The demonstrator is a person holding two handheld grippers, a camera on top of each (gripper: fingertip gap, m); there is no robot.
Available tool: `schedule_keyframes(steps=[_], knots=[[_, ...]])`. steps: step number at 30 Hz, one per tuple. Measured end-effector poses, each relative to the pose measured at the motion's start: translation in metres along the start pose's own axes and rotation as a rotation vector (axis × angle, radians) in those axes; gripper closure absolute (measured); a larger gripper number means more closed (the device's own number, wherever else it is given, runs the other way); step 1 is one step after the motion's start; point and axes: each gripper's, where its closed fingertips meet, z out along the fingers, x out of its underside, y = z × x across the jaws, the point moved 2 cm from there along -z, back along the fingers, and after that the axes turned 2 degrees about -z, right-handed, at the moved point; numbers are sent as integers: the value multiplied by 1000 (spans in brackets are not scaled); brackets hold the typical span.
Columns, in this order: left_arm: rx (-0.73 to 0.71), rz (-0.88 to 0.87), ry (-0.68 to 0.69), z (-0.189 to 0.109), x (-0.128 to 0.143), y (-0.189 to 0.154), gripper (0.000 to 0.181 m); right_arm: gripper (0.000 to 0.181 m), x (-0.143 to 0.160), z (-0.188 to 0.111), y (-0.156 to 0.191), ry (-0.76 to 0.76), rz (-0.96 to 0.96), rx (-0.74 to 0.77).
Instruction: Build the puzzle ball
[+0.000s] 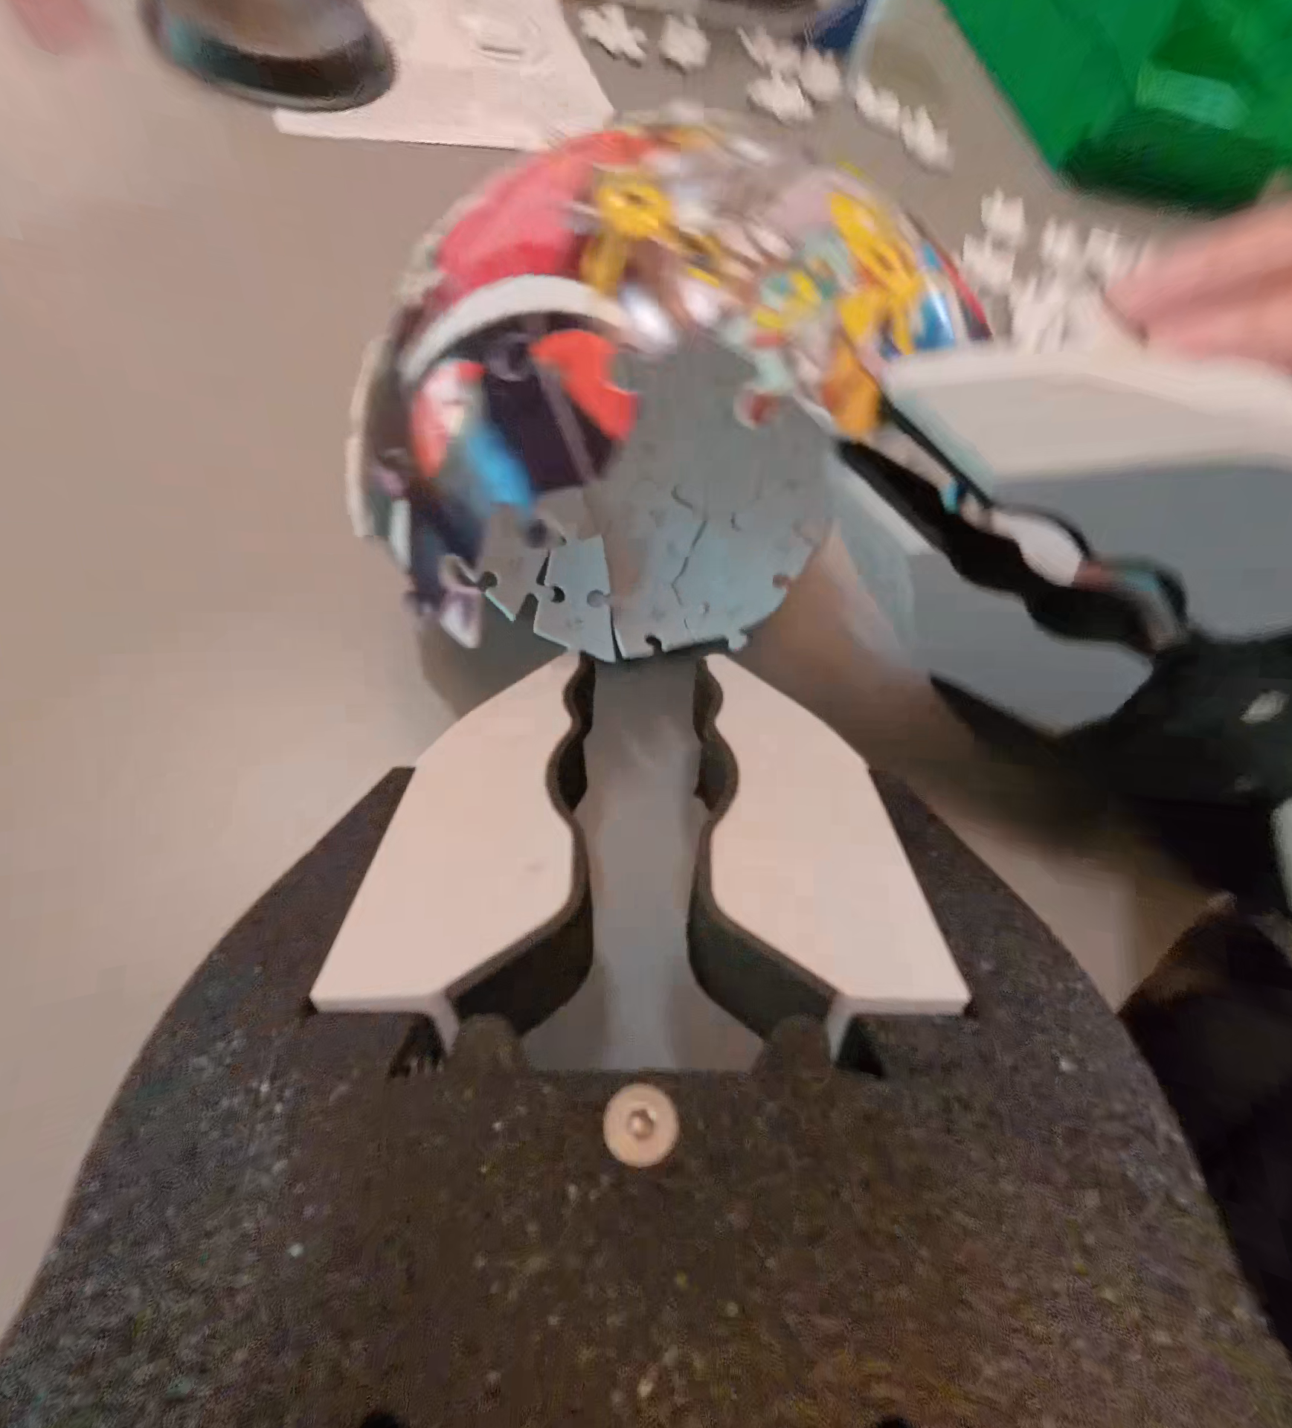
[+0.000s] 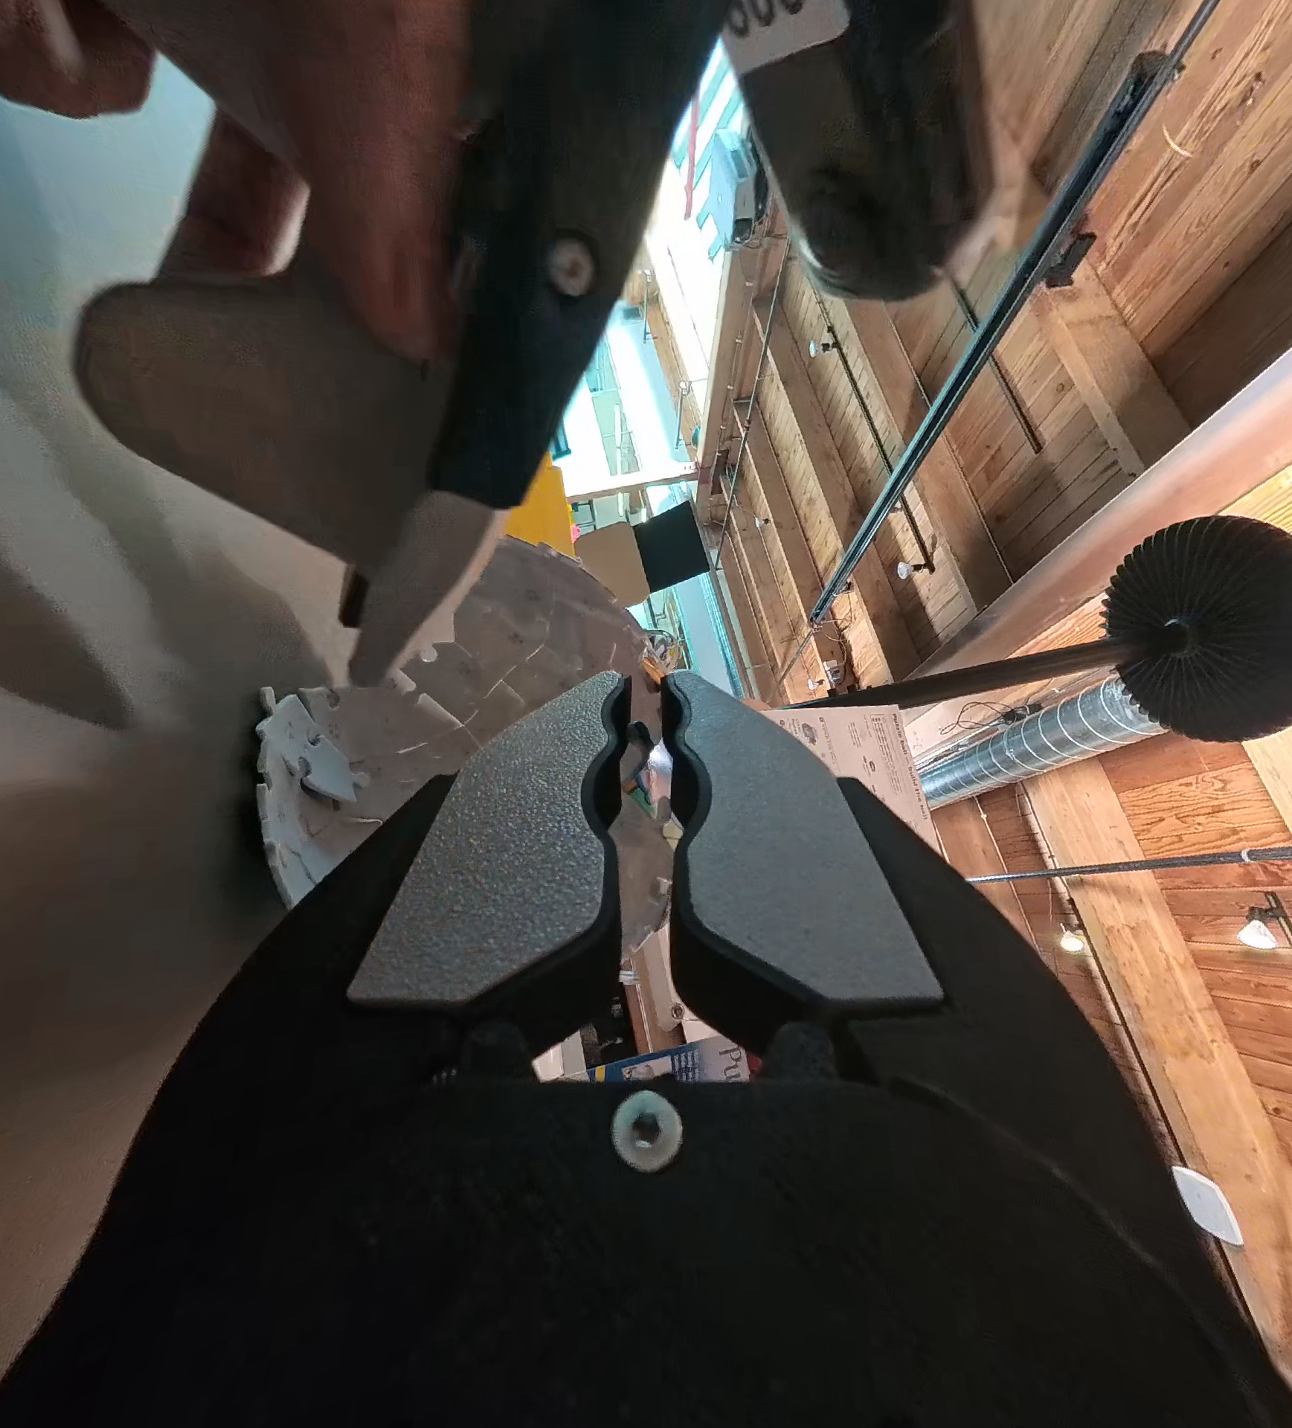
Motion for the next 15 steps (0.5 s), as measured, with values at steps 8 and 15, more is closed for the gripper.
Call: schedule_keyframes(steps=[8,15], knots=[[-225,-116,-3,12,-6,32,129,174,-1,1,0,4,22,-3],[-307,-229,32,27,-9,52,96,174,2,1,-1,12,52,-1]])
